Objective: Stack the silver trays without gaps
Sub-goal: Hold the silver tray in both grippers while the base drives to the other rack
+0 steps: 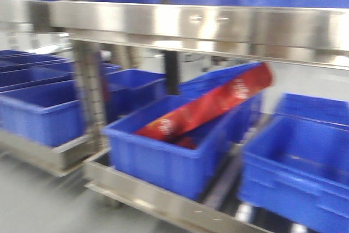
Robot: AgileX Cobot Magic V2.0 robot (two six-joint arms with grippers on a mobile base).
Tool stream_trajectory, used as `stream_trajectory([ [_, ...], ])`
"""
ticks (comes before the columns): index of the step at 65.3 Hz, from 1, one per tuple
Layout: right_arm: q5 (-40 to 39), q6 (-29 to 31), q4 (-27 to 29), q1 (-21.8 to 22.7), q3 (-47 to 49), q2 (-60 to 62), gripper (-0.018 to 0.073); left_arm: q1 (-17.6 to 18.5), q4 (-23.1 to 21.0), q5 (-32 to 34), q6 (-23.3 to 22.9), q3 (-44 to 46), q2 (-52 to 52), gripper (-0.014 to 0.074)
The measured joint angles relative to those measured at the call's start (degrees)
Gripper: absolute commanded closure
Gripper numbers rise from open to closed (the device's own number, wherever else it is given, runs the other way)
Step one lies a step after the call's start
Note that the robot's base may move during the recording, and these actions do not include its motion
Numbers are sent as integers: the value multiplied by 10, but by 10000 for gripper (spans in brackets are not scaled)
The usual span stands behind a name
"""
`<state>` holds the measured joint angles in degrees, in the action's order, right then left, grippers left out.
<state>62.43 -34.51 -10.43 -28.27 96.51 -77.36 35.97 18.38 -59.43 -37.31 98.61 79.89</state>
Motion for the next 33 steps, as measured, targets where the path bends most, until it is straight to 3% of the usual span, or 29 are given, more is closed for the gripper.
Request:
stream_trajectory([
  [33,0,0,0,0,0,0,637,0,0,1,0,0,0,613],
])
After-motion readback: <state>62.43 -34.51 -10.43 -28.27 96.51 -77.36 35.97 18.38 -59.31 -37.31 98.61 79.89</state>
